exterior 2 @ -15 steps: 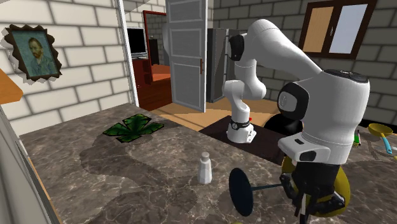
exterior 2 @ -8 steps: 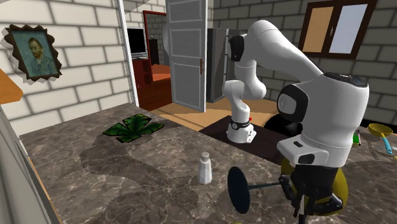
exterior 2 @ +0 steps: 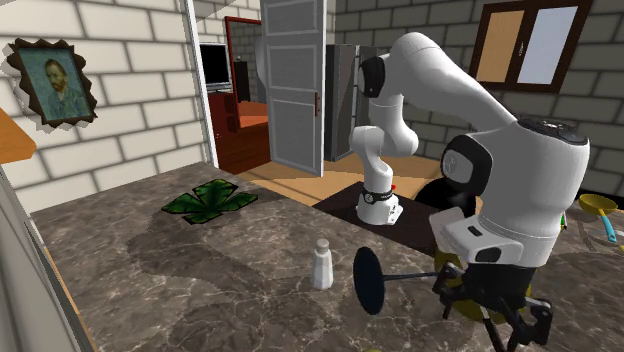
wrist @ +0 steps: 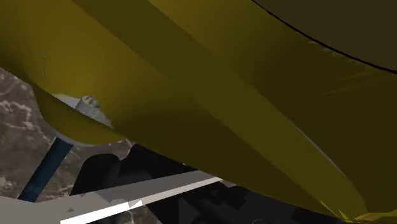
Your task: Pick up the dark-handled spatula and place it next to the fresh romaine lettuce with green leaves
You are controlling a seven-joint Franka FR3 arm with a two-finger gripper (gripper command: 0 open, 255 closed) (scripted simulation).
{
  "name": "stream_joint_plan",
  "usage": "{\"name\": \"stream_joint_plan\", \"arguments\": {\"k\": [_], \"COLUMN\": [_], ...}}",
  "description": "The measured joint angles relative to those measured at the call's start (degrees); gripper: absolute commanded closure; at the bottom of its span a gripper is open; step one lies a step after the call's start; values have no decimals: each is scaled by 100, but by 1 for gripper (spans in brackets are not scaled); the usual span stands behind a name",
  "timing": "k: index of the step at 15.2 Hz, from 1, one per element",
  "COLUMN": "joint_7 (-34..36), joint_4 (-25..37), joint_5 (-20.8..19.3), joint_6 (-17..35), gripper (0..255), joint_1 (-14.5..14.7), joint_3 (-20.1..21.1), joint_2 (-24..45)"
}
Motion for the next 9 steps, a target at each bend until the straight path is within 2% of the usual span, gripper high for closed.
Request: {"name": "stream_joint_plan", "arguments": {"k": [3, 9], "joint_7": [-83, -91], "joint_4": [87, 149], "joint_5": [108, 122], "joint_6": [-288, -369], "gripper": [0, 0], "joint_1": [-47, -41], "joint_3": [49, 58], "joint_2": [-217, -228]}}
